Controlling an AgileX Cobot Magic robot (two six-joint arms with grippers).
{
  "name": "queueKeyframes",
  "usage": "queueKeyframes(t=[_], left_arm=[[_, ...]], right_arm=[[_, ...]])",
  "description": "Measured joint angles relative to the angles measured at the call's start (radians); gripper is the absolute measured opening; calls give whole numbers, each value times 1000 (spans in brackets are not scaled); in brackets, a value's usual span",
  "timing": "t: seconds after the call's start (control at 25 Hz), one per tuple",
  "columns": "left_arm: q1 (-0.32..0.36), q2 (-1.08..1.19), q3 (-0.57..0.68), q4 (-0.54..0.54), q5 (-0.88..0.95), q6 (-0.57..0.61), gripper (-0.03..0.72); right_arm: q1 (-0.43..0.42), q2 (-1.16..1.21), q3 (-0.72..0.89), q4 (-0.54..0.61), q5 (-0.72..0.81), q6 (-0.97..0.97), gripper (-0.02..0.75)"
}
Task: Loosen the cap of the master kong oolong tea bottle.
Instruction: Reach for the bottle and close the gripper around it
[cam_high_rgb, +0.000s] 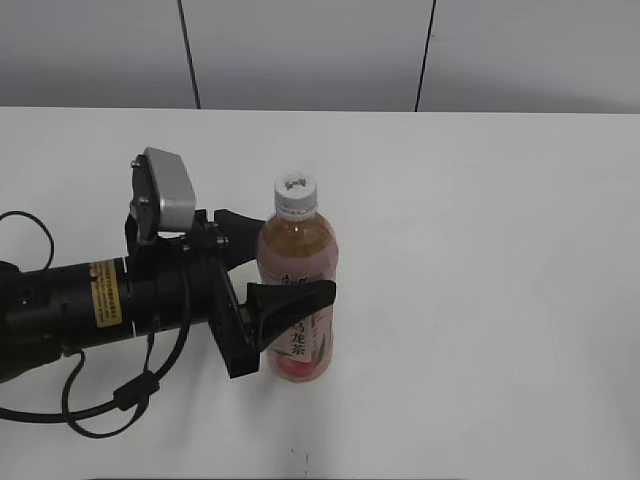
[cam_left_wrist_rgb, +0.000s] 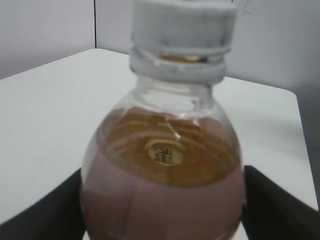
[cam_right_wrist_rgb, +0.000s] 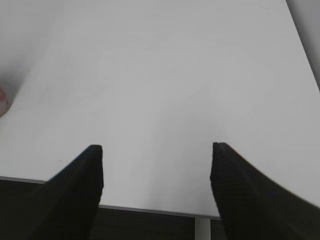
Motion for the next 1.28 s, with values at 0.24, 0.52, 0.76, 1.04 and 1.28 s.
queueKeyframes(t=[0.24,0.52,0.76,1.04,1.28], left_arm=[[0,0,-1,-3,1,0,462],[0,0,-1,-3,1,0,462],[0,0,-1,-3,1,0,462],[0,0,-1,-3,1,0,462],[0,0,-1,-3,1,0,462]], right_arm=[[0,0,0,0,0,0,511],[0,0,0,0,0,0,511],[0,0,0,0,0,0,511],[0,0,0,0,0,0,511],[0,0,0,0,0,0,511]])
